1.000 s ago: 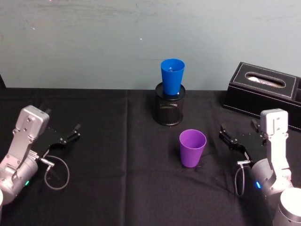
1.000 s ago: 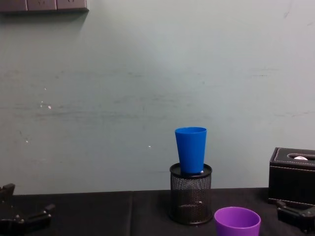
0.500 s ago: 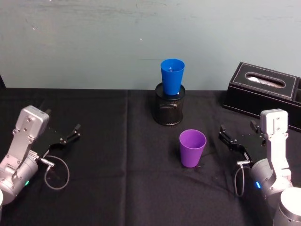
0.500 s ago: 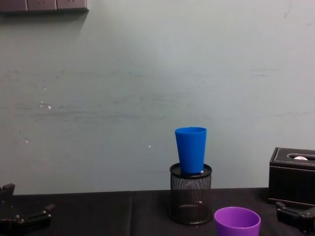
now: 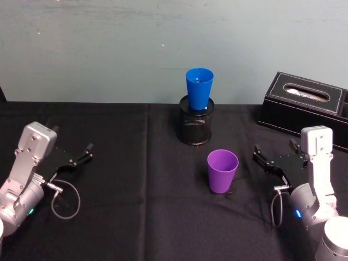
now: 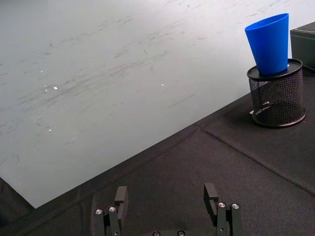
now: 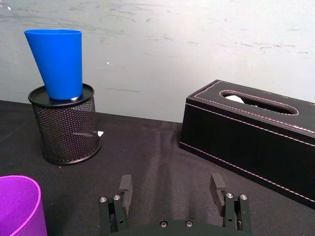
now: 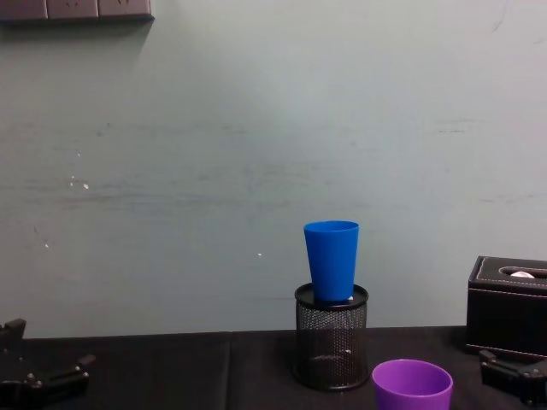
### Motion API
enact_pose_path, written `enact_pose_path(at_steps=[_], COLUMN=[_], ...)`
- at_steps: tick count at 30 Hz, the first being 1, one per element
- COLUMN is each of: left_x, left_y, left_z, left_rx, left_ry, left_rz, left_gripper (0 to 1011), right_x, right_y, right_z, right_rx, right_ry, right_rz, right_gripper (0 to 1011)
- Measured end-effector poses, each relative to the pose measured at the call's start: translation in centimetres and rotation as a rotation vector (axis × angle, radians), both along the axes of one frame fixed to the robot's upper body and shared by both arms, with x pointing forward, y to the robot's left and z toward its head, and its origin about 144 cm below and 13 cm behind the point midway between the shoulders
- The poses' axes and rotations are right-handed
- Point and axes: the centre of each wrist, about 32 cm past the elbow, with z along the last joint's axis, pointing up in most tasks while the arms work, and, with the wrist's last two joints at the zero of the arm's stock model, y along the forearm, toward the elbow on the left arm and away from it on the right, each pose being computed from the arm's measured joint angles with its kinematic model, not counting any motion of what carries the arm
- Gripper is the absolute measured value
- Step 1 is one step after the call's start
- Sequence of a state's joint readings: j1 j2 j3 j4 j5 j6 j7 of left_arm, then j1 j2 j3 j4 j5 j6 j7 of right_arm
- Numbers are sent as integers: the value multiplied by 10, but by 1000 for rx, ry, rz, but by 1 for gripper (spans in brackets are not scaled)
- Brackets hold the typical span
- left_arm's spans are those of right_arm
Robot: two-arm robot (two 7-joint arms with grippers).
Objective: Pick up one cup with a gripper and tap it against the other cup.
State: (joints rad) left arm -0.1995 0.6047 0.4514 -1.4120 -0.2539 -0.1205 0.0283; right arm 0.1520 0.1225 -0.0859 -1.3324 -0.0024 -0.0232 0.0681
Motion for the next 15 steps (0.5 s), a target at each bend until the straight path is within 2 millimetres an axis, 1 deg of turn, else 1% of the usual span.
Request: enact_pose_path(at_steps=[15], left_x=[0], left_y=[0], left_z=[0], left_rx=[0], left_ry=[0], left_rz=[0], left_gripper=[1011], right_x=[0], right_y=[0], right_z=[0], right_rx=[-1], right_ry=[-1], right_rz=[0], right_gripper=[1002])
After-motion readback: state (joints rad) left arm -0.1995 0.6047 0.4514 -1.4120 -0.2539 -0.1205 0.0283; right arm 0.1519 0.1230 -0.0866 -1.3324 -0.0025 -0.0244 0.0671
